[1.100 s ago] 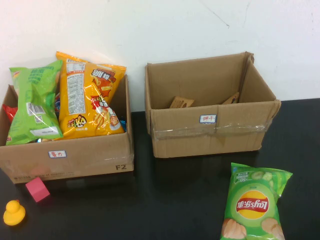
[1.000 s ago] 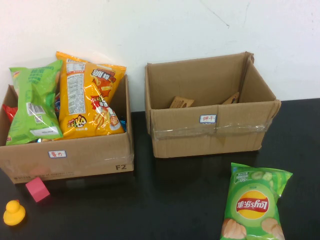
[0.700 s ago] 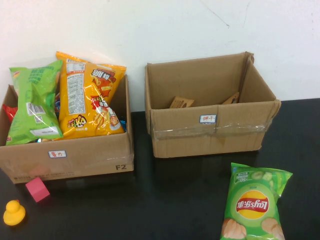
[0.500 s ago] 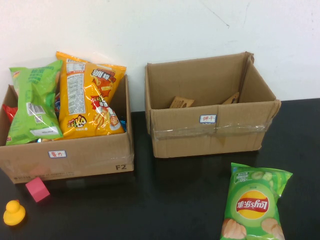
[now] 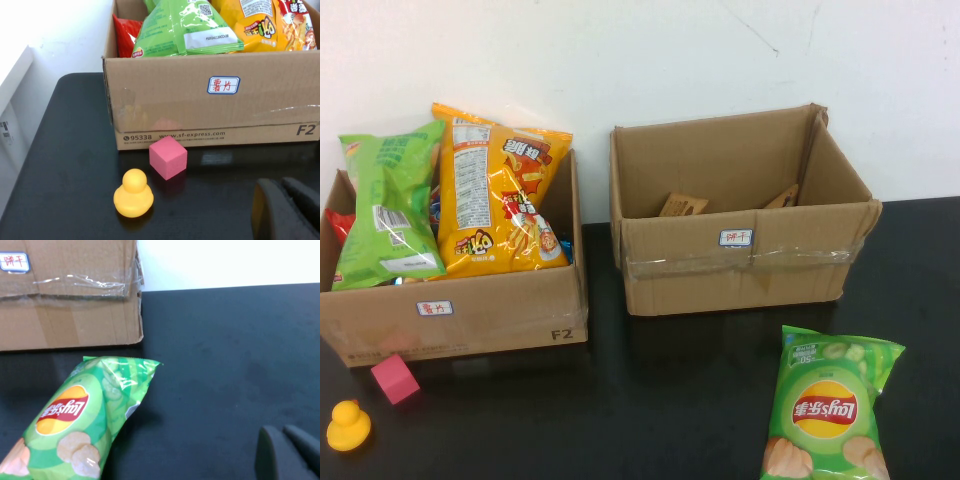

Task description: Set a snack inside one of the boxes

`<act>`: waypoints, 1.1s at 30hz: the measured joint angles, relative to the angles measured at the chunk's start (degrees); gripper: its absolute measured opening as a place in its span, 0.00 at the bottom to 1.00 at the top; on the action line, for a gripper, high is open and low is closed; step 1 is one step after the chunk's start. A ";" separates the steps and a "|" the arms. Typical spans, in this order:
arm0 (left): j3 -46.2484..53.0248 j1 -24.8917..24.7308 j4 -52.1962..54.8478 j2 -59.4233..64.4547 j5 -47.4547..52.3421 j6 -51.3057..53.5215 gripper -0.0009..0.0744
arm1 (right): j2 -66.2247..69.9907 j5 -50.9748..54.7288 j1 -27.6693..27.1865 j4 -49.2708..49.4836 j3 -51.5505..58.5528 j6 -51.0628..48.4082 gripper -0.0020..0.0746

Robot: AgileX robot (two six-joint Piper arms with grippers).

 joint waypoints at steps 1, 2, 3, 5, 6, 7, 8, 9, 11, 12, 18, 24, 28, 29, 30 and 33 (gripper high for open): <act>0.00 0.00 0.00 0.00 0.00 0.00 0.01 | 0.00 0.00 0.00 0.00 0.00 0.00 0.02; 0.00 0.00 0.00 0.00 0.00 0.00 0.01 | 0.00 0.00 0.00 0.00 0.00 0.00 0.02; 0.00 0.00 0.00 0.00 0.00 0.00 0.01 | 0.00 0.00 0.00 0.00 0.00 0.00 0.02; 0.00 0.00 0.00 0.00 0.00 0.00 0.01 | 0.00 0.00 0.00 0.00 0.00 0.00 0.02; 0.00 0.00 0.00 0.00 0.00 0.00 0.01 | 0.00 0.00 0.00 0.00 0.00 0.00 0.02; 0.00 0.00 0.00 0.00 0.00 0.00 0.01 | 0.00 0.00 0.00 0.00 0.00 0.00 0.02; 0.00 0.00 0.00 0.00 0.00 0.13 0.01 | 0.00 0.09 0.00 0.00 0.00 0.00 0.02; 0.00 0.00 0.00 0.00 0.00 0.13 0.01 | 0.00 0.09 0.00 0.00 0.00 0.00 0.02; 0.00 0.00 0.00 0.00 0.00 0.13 0.01 | 0.00 0.09 0.00 0.00 0.00 0.00 0.02; 0.00 0.00 0.00 0.00 0.00 0.13 0.01 | 0.00 0.09 0.00 0.00 0.00 0.00 0.02; 0.00 0.00 0.00 0.00 0.00 0.13 0.01 | 0.00 0.09 0.00 0.00 0.00 0.00 0.02; 0.00 0.00 0.00 0.00 0.00 0.13 0.01 | 0.00 0.09 0.87 0.00 0.00 0.00 0.02; 0.00 0.00 0.00 0.00 0.00 0.13 0.01 | 0.00 0.20 1.29 0.10 0.00 0.00 0.02; 0.00 0.00 0.00 0.00 0.00 0.13 0.01 | 0.00 0.77 1.29 0.10 -0.26 0.00 0.02; 0.00 0.00 0.00 0.00 0.00 0.13 0.01 | 0.00 2.24 1.29 0.10 -1.14 0.00 0.02; 0.00 0.00 0.00 0.00 0.00 0.13 0.01 | 0.00 7.08 1.29 0.60 -8.56 0.30 0.02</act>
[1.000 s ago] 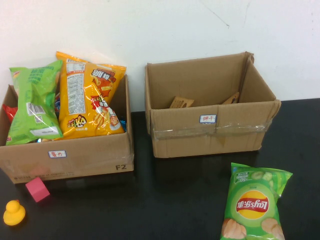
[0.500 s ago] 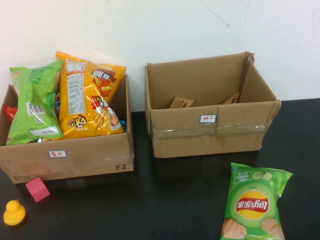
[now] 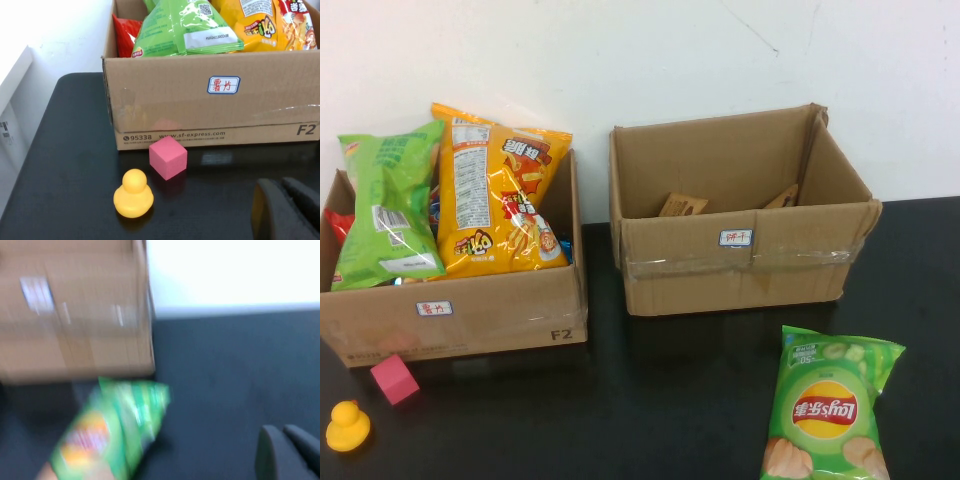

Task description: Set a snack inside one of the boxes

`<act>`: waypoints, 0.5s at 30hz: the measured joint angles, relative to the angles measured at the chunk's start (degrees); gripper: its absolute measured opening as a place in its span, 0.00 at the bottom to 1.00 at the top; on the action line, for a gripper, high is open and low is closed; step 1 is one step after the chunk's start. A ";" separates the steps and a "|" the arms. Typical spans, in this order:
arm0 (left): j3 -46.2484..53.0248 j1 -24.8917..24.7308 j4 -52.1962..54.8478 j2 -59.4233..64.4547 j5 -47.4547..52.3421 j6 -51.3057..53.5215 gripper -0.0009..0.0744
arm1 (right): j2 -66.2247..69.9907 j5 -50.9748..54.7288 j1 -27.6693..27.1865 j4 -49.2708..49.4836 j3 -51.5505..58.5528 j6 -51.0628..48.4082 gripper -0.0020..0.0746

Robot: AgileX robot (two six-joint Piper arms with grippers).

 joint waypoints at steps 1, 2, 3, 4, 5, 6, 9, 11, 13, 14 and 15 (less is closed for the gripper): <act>0.00 0.00 0.00 0.00 0.00 0.00 0.01 | 0.00 2.26 0.00 0.05 -3.78 1.00 0.02; 0.00 0.00 0.00 0.00 0.00 0.00 0.01 | 0.00 3.94 0.00 0.05 -7.05 2.42 0.02; 0.00 0.00 0.00 0.00 0.00 -0.12 0.01 | 0.00 6.32 0.00 0.15 -11.15 4.45 0.02; 0.00 0.00 0.00 0.00 0.00 -0.12 0.01 | 0.49 9.06 0.00 0.26 -15.10 6.09 0.02; 0.00 0.00 0.00 0.00 0.00 -0.12 0.01 | 1.22 11.40 0.00 0.60 -18.02 6.95 0.02; 0.00 0.00 0.00 0.00 0.00 -0.12 0.01 | 2.26 13.61 0.00 0.20 -21.07 7.06 0.02; 0.00 0.00 0.00 0.00 0.00 -0.12 0.01 | 6.27 14.95 0.00 -0.03 -25.19 5.59 0.02; 0.00 0.00 0.07 0.00 0.00 -0.12 0.01 | 9.50 16.13 0.00 0.60 -25.53 4.50 0.02; 0.00 0.00 0.07 0.00 0.00 -0.12 0.01 | 13.53 18.06 0.00 1.32 -25.53 0.13 0.02; 0.00 0.00 0.07 0.00 0.00 -0.12 0.01 | 15.69 18.52 0.00 1.59 -25.53 -3.47 0.02; 0.00 0.00 0.14 0.00 0.00 -0.12 0.01 | 17.98 18.92 0.00 1.88 -25.67 -6.80 0.02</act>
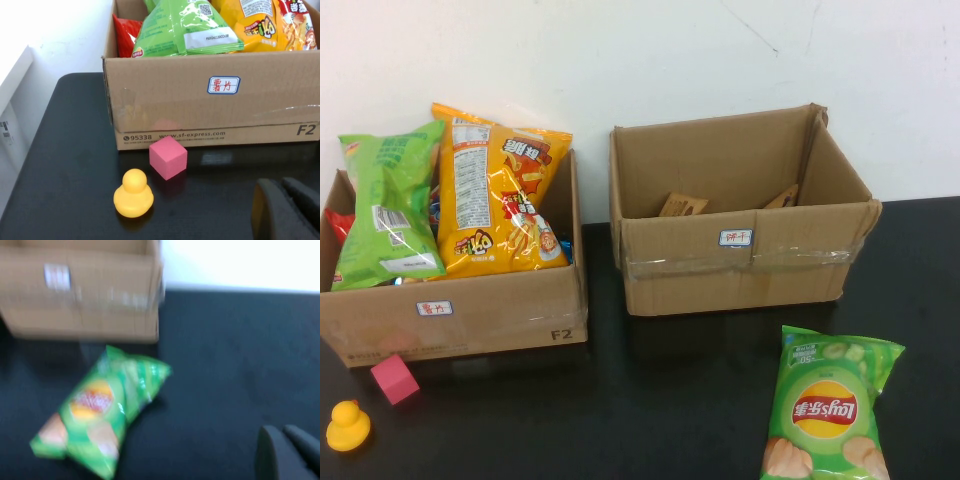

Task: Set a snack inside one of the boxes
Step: Pick up the potato chip

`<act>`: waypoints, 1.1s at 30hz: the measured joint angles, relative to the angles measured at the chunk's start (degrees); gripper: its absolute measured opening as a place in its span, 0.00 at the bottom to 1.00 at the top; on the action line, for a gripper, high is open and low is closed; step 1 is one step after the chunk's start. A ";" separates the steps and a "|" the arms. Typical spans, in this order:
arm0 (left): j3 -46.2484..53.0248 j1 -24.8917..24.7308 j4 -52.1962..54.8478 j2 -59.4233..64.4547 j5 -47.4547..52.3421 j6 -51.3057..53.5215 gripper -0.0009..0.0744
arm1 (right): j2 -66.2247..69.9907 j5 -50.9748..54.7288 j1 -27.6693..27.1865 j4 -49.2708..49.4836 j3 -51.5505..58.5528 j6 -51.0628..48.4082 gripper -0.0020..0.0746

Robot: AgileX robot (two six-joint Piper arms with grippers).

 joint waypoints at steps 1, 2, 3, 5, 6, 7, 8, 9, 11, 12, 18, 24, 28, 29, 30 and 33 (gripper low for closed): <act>0.00 0.00 0.00 0.00 0.00 0.00 0.01 | 2.46 0.58 0.00 0.14 -0.48 -2.59 0.02; 0.00 0.00 0.00 0.00 0.00 0.00 0.01 | 4.55 0.83 0.00 0.14 -1.22 -4.22 0.02; 0.00 0.00 0.00 0.00 0.00 0.00 0.01 | 7.31 1.01 0.00 0.14 -2.14 -6.00 0.02; 0.00 0.00 0.00 0.00 0.00 0.00 0.01 | 12.66 1.28 0.00 0.84 -3.87 -9.14 0.02; 0.00 0.00 0.00 0.00 0.00 0.00 0.01 | 15.84 1.28 0.00 1.38 -4.69 -10.83 0.02; 0.00 0.00 0.10 0.00 0.00 0.00 0.01 | 19.12 1.28 0.00 1.75 -5.38 -12.17 0.02; 0.00 0.00 0.07 0.00 0.00 0.00 0.01 | 21.81 1.28 0.00 2.04 -5.83 -13.08 0.02; 0.00 0.00 0.07 0.00 0.00 0.00 0.01 | 25.19 1.37 0.00 2.62 -6.32 -13.63 0.02; 0.00 0.00 0.07 0.00 0.00 0.00 0.01 | 32.03 1.37 0.00 4.53 -7.23 -14.12 0.03; 0.00 0.00 0.07 0.00 0.00 0.00 0.01 | 35.43 1.21 0.00 6.08 -7.80 -14.27 0.05; 0.00 0.00 0.07 0.00 0.00 0.00 0.01 | 52.63 -4.22 3.27 16.58 -10.60 -16.53 0.52; 0.00 0.00 0.07 0.00 0.00 0.00 0.01 | 66.28 -14.35 9.47 23.66 -11.85 -16.88 0.89; 0.00 0.00 0.07 0.00 0.00 0.00 0.01 | 73.86 -21.77 11.99 28.64 -12.47 -16.99 0.92; 0.00 0.00 0.07 0.00 0.00 0.00 0.01 | 75.73 -23.15 12.24 29.52 -12.47 -16.99 0.92; 0.00 0.00 0.07 0.00 0.00 0.00 0.01 | 77.60 -24.65 12.40 30.44 -12.47 -17.08 0.92; 0.00 0.00 0.07 0.00 0.00 0.00 0.01 | 82.90 -27.38 12.53 32.21 -12.60 -17.08 0.93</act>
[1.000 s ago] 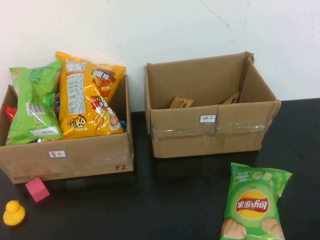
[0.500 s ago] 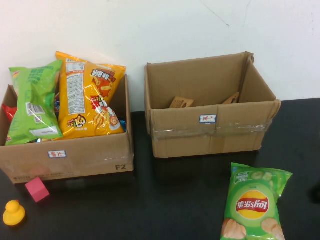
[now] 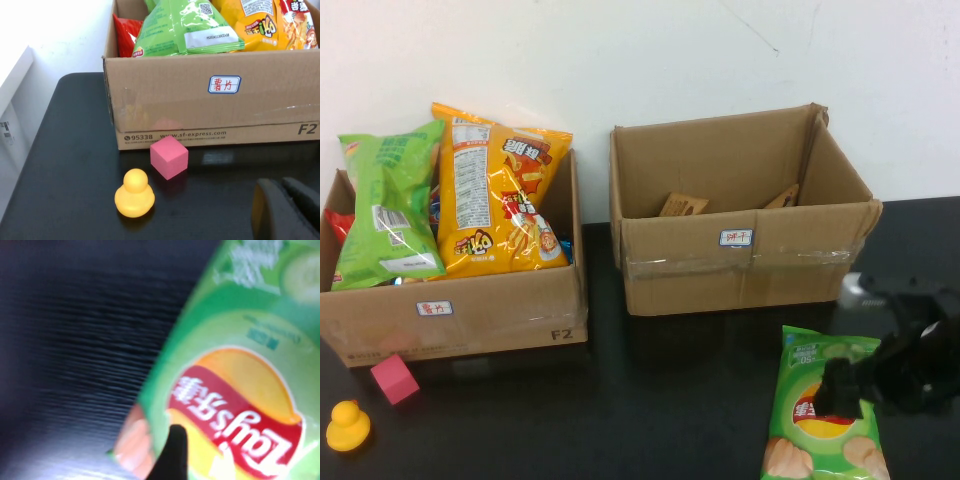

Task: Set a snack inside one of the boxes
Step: Pick up the potato chip, then place the potato chip in the potato chip box

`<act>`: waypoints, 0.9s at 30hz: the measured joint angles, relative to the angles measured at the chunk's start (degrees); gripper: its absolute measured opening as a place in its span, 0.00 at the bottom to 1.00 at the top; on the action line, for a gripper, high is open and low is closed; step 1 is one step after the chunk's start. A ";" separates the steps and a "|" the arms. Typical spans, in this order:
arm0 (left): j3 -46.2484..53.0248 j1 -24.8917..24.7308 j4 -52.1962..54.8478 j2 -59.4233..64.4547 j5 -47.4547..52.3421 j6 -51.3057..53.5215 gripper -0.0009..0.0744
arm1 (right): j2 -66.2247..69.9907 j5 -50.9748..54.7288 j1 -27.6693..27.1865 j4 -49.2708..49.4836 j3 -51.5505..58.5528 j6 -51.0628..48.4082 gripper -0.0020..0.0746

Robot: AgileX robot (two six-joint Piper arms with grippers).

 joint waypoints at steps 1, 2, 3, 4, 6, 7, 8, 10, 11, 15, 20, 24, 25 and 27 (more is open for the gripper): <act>0.00 0.00 0.00 0.00 0.00 0.00 0.01 | 1.98 -0.57 0.00 0.46 0.00 0.00 0.93; 0.00 0.00 0.00 0.00 0.00 0.00 0.01 | 3.57 -1.12 0.00 1.15 -0.12 0.00 0.93; 0.00 0.00 0.00 0.00 0.00 0.00 0.01 | 5.52 -1.62 0.00 2.04 -0.24 0.00 0.93; 0.00 0.00 0.00 0.00 0.00 0.00 0.01 | 7.36 -2.08 0.00 3.02 -0.33 -0.14 0.93; 0.00 0.00 0.00 0.00 0.00 0.00 0.01 | 10.52 -2.36 0.00 4.48 -0.60 -0.26 0.92; 0.00 0.00 0.00 0.00 0.00 0.00 0.01 | 11.66 -1.94 0.00 5.15 -1.05 -0.65 0.90; 0.00 0.00 0.00 0.00 0.00 0.00 0.01 | 12.32 -1.38 0.00 5.62 -1.75 -1.08 0.87; 0.00 0.00 0.00 0.00 0.00 0.00 0.01 | 12.91 0.58 0.00 6.19 -3.44 -2.36 0.71; 0.00 0.00 0.00 0.00 0.00 0.00 0.01 | 13.01 1.62 0.00 6.33 -4.11 -2.82 0.60; 0.00 0.00 0.00 0.00 0.00 -0.14 0.01 | 11.89 4.05 0.00 8.76 -7.36 -5.93 0.43; 0.00 0.00 0.00 0.00 0.03 -0.14 0.01 | 5.38 8.14 0.37 18.89 -10.12 -17.08 0.43; 0.00 0.00 0.00 0.00 0.12 -0.14 0.01 | -2.00 12.32 3.34 31.31 -13.41 -31.23 0.41; 0.00 0.00 0.00 0.00 0.12 -0.14 0.01 | -3.55 12.41 4.37 33.55 -14.68 -35.15 0.40; 0.00 0.00 0.00 0.00 0.12 -0.14 0.01 | -5.40 12.54 7.15 37.52 -18.57 -41.68 0.40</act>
